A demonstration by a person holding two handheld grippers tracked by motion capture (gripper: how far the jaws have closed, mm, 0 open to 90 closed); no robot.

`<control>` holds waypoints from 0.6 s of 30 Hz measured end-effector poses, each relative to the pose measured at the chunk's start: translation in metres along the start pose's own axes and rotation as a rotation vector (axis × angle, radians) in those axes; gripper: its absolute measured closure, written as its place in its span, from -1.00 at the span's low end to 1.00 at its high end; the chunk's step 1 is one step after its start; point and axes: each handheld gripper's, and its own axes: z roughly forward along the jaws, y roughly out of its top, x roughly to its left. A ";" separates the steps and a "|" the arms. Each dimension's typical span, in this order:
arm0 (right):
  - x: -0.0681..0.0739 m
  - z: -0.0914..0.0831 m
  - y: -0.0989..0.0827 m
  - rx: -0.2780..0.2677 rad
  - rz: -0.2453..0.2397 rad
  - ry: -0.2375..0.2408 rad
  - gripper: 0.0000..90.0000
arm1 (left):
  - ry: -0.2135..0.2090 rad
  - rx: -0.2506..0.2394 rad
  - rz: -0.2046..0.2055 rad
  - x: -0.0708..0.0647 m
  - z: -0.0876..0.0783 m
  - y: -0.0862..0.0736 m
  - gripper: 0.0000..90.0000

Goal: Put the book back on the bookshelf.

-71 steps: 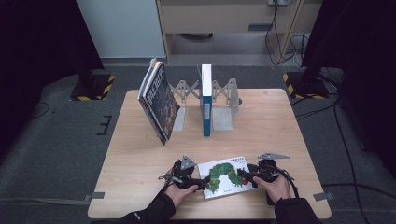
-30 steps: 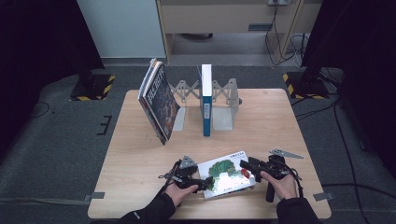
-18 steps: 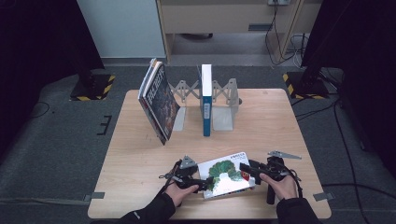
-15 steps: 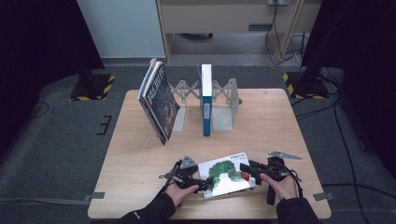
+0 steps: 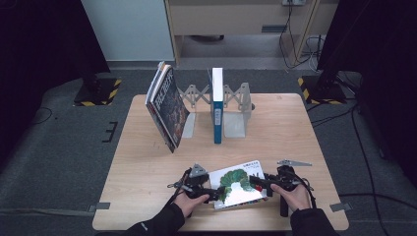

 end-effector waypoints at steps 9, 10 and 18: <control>0.003 0.016 0.004 0.076 -0.027 0.041 0.23 | -0.006 -0.002 -0.003 0.001 0.000 0.001 -0.69; 0.002 0.014 0.005 0.063 -0.025 0.038 0.27 | -0.006 0.000 -0.001 0.001 0.000 0.002 -0.68; 0.001 0.008 0.008 0.042 -0.003 0.064 0.47 | -0.008 -0.002 -0.010 0.003 -0.002 0.003 -0.57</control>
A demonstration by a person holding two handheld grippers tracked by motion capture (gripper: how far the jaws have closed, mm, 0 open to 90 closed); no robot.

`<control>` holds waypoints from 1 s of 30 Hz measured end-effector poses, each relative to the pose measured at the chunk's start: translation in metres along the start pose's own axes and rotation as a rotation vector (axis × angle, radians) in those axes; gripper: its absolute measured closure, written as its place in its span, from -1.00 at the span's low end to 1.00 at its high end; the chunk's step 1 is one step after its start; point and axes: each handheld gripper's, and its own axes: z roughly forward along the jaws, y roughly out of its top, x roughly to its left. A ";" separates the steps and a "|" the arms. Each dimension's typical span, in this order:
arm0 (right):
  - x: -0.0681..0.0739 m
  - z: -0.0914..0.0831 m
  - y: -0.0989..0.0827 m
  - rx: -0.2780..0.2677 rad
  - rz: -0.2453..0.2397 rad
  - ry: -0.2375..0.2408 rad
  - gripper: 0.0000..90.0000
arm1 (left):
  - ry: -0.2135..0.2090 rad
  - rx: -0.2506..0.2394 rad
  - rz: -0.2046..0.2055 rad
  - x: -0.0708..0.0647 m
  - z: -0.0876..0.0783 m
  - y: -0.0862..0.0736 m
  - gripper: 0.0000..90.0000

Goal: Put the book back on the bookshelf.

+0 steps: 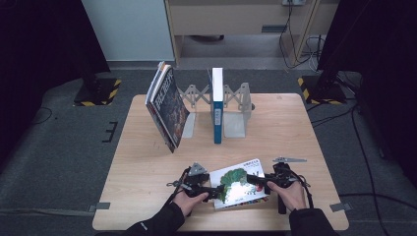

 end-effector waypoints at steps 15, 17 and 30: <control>0.004 -0.010 0.007 -0.048 0.033 0.068 0.75 | -0.022 -0.015 -0.039 0.004 -0.003 0.002 -0.55; 0.004 -0.011 0.009 -0.054 0.033 0.072 0.77 | -0.025 -0.020 -0.038 0.005 -0.004 0.003 -0.56; 0.012 -0.022 0.016 -0.115 -0.008 0.105 0.86 | -0.058 -0.022 -0.055 0.004 -0.006 0.006 -0.57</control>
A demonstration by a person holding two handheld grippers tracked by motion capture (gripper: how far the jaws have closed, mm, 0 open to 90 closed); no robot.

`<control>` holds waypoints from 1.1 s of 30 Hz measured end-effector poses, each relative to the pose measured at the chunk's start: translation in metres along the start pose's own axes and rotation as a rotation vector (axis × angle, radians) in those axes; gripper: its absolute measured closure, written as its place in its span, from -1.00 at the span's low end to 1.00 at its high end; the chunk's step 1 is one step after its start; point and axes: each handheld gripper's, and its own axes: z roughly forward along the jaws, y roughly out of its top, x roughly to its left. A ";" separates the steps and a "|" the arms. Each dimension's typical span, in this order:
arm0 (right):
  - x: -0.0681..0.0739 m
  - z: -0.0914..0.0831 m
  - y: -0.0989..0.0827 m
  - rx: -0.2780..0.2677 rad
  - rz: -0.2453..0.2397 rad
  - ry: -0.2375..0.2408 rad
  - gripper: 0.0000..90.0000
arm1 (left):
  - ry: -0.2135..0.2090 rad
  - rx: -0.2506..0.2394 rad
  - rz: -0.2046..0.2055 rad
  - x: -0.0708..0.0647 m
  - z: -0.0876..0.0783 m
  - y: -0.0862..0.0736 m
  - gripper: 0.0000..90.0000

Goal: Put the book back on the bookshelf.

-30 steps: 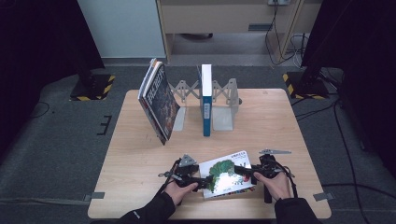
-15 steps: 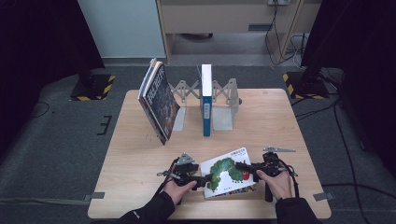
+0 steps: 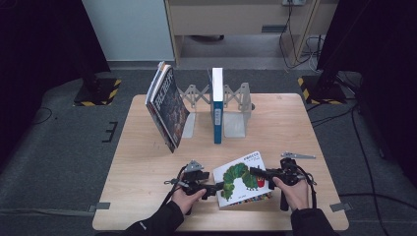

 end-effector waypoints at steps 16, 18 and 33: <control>0.004 -0.007 0.002 -0.031 -0.042 0.025 0.90 | -0.136 0.005 -0.029 0.002 0.017 -0.003 -0.70; 0.004 -0.007 0.002 -0.032 -0.045 0.025 0.91 | -0.160 0.003 -0.042 0.002 0.021 -0.004 -0.73; -0.001 -0.004 -0.005 0.034 -0.118 -0.154 0.52 | -0.158 0.017 -0.023 -0.005 0.021 -0.003 -0.38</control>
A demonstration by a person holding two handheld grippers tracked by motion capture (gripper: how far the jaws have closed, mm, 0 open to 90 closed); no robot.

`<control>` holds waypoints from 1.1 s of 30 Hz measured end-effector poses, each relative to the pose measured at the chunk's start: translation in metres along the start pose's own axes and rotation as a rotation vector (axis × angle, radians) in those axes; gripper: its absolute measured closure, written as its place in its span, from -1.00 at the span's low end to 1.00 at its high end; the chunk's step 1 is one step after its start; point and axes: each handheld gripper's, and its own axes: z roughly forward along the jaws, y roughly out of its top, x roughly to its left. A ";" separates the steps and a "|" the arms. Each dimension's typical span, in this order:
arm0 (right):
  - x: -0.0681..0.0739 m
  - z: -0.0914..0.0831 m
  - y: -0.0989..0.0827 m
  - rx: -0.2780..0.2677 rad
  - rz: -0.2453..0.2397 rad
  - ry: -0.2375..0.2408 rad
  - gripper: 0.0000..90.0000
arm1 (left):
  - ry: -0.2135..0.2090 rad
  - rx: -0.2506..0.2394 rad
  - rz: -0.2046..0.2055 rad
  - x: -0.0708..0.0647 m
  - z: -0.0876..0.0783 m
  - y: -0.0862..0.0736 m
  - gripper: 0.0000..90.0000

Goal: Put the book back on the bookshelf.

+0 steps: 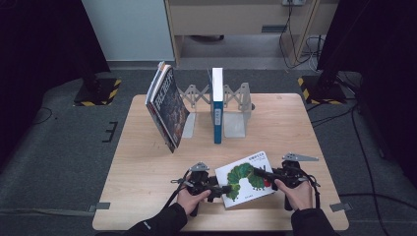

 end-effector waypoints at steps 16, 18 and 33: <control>-0.006 0.007 -0.008 0.011 -0.070 -0.175 -0.17 | -0.007 -0.052 0.016 -0.006 -0.002 0.003 -0.14; -0.006 0.007 -0.008 0.020 -0.068 -0.164 -0.16 | -0.006 -0.065 0.013 -0.005 -0.003 0.004 -0.13; -0.003 0.010 -0.008 0.014 -0.082 -0.108 -0.15 | -0.032 -0.067 0.010 -0.005 -0.006 0.007 -0.01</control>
